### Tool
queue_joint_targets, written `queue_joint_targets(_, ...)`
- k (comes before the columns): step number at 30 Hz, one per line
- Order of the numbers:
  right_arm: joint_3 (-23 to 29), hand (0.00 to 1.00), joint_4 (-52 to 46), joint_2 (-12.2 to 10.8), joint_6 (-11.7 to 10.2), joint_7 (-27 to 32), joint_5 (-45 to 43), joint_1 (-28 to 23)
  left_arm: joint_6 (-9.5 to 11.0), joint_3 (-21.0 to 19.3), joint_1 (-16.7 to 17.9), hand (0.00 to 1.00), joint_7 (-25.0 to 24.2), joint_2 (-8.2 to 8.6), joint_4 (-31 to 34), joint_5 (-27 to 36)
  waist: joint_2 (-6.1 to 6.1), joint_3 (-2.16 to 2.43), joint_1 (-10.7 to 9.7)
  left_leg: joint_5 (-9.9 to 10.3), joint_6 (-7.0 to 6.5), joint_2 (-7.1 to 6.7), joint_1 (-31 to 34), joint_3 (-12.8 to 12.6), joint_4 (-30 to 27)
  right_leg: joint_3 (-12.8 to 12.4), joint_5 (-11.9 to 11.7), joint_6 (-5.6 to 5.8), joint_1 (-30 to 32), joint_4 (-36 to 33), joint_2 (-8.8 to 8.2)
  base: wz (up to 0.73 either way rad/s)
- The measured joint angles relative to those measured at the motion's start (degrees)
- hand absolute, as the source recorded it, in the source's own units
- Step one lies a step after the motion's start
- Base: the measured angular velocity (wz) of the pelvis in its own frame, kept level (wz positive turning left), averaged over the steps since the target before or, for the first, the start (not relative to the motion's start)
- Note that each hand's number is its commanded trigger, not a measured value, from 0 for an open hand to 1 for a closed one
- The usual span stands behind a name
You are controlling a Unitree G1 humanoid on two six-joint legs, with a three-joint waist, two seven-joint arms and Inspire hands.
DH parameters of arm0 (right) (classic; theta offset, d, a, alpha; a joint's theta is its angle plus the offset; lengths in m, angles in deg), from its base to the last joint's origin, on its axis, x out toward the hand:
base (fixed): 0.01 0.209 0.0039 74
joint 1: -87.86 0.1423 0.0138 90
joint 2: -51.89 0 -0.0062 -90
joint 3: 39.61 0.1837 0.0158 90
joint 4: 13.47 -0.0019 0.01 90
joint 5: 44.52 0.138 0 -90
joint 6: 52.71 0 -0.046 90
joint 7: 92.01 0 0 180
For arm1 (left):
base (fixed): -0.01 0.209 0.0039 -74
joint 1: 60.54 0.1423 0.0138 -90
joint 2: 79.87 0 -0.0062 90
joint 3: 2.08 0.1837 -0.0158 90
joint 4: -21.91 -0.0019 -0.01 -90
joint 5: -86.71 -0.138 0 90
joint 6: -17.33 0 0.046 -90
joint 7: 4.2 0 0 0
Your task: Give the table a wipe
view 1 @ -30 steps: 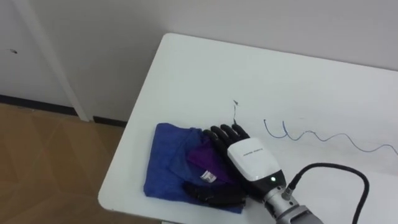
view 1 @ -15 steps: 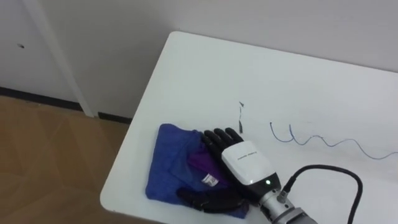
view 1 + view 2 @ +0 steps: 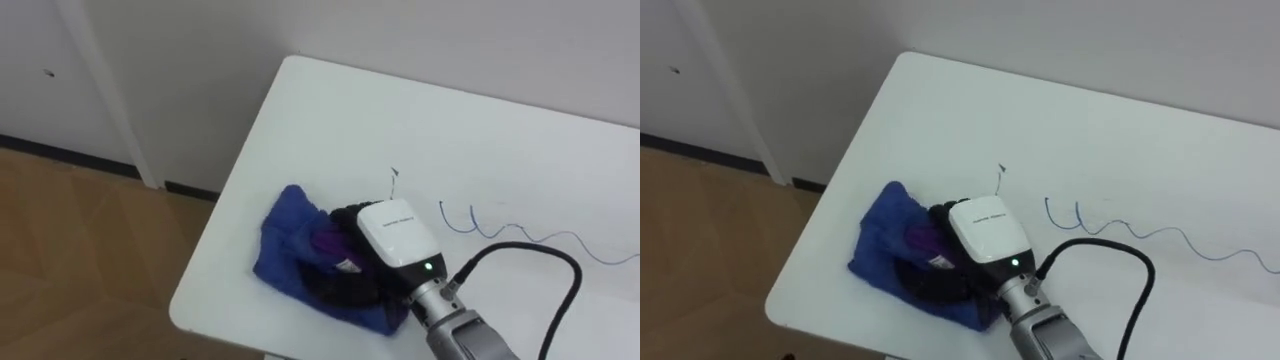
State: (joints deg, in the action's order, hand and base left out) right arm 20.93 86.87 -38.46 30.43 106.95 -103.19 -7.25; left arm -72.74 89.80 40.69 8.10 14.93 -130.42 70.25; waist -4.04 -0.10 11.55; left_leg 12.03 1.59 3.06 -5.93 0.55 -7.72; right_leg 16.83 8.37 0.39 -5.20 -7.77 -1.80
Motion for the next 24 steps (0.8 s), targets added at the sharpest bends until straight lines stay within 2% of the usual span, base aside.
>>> queue_joint_targets(2, -0.04, 1.0, -0.49, -0.02, -0.71, 0.27, 2.24, -0.51, -0.16, -0.06, 0.32, 0.0, 0.0, 0.22, 0.19, -0.02, 0.13, 0.01, -0.04, 0.0, 0.0, -0.02, 0.02, 0.03, 0.0, 0.09, 0.0, 0.0, -0.03, -0.01, -0.03, 0.02)
queue_joint_targets(8, 0.36, 1.0, -1.3, 0.09, -0.63, -0.08, 2.41, -0.88, -1.35, -0.2, 0.89, 0.0, -0.07, 0.47, 2.25, -0.62, 0.21, 0.04, -0.31, 0.01, -0.02, -0.19, 0.38, 0.21, 0.0, -0.06, 0.08, 0.13, 0.25, 0.01, -0.17, 0.0)
queue_joint_targets(14, 1.5, 1.0, -1.66, 0.14, -1.32, -0.34, 2.17, -1.83, -1.3, -0.7, 1.33, 0.0, -0.19, 0.41, 4.49, -0.56, 0.35, 0.14, -0.9, -0.14, -0.27, -0.62, 0.2, 0.41, -0.15, -0.32, 0.18, 0.3, 0.12, -0.01, -0.56, 0.01)
queue_joint_targets(20, 1.49, 1.0, -1.48, 0.03, -0.58, -1.56, 2.97, -1.82, -1.66, -1.65, 2.12, 0.0, -0.45, 0.46, 4.79, -0.47, 0.54, 0.05, -1.44, -0.17, -0.33, -0.83, -0.91, 0.36, -0.09, -0.33, 0.23, 0.55, -1.06, -0.05, -0.8, 0.01)
queue_joint_targets(24, 1.74, 1.0, 0.97, -0.28, -0.25, -3.67, 8.45, -0.02, -2.59, -1.65, 2.36, 0.0, -0.53, 1.55, 4.8, -0.56, 1.12, -0.1, -0.78, -0.06, -0.46, -0.74, -1.93, 0.14, 0.06, -0.42, 0.24, 0.57, -2.03, -0.07, -0.7, 0.0)
